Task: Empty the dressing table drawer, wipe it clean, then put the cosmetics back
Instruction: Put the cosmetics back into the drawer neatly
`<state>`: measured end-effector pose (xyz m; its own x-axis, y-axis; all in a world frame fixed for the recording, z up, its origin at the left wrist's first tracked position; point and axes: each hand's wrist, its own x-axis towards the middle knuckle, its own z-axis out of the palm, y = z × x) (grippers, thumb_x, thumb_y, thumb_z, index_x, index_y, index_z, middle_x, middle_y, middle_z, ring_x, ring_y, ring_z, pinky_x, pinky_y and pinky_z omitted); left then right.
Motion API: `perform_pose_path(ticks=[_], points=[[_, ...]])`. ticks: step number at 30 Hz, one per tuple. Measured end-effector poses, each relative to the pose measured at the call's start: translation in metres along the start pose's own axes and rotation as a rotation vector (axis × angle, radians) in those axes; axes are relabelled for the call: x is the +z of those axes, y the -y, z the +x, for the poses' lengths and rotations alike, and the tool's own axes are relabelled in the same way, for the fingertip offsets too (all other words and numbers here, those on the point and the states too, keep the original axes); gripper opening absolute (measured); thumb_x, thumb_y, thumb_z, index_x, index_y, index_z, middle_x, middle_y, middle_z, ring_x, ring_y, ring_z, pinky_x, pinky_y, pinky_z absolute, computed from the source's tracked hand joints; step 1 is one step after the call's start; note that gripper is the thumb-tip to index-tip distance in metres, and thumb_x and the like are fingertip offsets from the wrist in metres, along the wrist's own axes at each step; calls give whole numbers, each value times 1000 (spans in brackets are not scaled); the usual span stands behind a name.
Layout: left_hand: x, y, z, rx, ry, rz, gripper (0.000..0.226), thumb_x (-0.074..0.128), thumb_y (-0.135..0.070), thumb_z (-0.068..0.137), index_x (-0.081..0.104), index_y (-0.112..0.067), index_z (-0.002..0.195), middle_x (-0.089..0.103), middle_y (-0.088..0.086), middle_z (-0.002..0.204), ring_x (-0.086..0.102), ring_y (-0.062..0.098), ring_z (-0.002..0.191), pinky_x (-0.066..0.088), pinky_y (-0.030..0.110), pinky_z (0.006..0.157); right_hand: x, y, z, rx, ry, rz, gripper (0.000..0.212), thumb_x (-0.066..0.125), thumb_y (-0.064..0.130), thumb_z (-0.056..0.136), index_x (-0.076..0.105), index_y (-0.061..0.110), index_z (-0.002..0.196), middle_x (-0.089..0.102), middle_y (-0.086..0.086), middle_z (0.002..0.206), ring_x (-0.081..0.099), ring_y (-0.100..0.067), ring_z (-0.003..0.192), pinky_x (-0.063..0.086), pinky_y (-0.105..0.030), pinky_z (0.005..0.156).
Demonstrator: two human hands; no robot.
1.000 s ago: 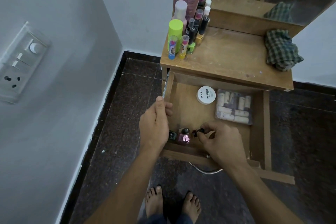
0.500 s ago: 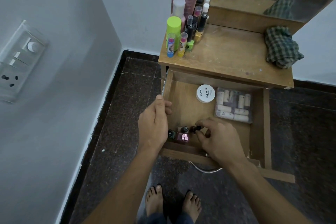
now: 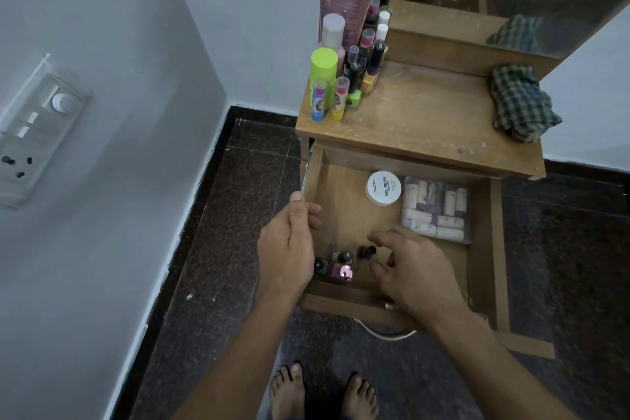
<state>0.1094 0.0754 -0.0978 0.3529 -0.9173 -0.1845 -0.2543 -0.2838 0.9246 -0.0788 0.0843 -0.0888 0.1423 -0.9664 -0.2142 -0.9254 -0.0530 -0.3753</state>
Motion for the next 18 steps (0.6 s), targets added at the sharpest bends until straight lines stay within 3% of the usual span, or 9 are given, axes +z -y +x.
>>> perform_pose_path(ticks=[3, 7, 10, 13, 18], points=[[0, 1, 0, -8, -1, -10, 60, 24, -64, 100, 73, -32, 87, 71, -12, 79, 68, 10, 73, 57, 47, 77, -28, 6, 15, 11, -85, 66, 38, 72, 33, 82, 71, 33, 120, 67, 11, 102, 66, -15, 86, 57, -38, 75], [1, 2, 2, -19, 8, -28, 58, 26, -63, 101, 73, -32, 85, 72, -9, 78, 67, 13, 71, 57, 51, 75, -83, 27, 81, -19, -400, 259, 32, 70, 25, 85, 73, 25, 117, 72, 4, 97, 67, -20, 80, 56, -40, 79], [2, 1, 2, -24, 7, -36, 56, 28, -61, 102, 73, -32, 85, 72, -9, 77, 67, 14, 67, 57, 51, 72, -118, 44, 139, -83, -562, 232, 29, 63, 28, 88, 71, 28, 117, 70, 6, 99, 65, -17, 81, 54, -38, 81], [2, -1, 0, -10, 4, -32, 55, 27, -59, 101, 73, -32, 86, 71, -9, 76, 65, 11, 63, 57, 46, 68, -136, 58, 175, -96, -598, 138, 27, 62, 28, 89, 71, 29, 115, 67, 2, 99, 62, -20, 91, 54, -40, 80], [2, -1, 2, -10, 4, -43, 58, 26, -64, 99, 73, -32, 88, 71, -11, 77, 65, 9, 65, 57, 39, 66, -136, 64, 196, -100, -503, -16, 24, 65, 23, 96, 73, 23, 118, 68, -3, 111, 63, -23, 100, 55, -39, 82]])
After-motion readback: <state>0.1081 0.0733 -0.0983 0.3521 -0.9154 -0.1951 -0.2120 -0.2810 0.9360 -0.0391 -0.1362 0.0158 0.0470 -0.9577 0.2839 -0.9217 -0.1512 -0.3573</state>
